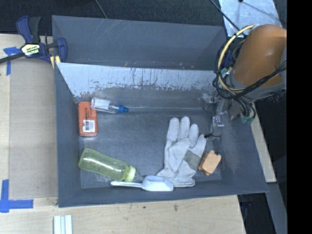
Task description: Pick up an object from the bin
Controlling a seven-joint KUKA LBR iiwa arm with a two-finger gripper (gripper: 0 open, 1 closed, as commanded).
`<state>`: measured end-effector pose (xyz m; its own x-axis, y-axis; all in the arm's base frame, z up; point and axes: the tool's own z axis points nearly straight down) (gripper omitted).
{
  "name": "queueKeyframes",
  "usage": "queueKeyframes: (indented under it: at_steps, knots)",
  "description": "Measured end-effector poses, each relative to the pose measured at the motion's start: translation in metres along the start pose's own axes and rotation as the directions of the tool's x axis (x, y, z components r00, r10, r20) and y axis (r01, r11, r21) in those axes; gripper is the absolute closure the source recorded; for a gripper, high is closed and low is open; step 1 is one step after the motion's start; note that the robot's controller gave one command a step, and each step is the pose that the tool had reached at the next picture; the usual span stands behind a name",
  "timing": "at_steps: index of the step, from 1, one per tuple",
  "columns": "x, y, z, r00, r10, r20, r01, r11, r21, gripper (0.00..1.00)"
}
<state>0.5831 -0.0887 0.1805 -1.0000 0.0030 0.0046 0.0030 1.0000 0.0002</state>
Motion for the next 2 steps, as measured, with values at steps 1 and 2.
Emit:
queueKeyframes:
  at_steps: [1, 2]
  knots:
    - [-0.002, 0.0, -0.005, 1.0, -0.002, 0.009, 0.002, 1.0, 0.001, 0.0]
    - [-0.005, 0.015, 0.045, 0.998, -0.065, 0.014, 0.065, 0.998, 0.003, 0.0]
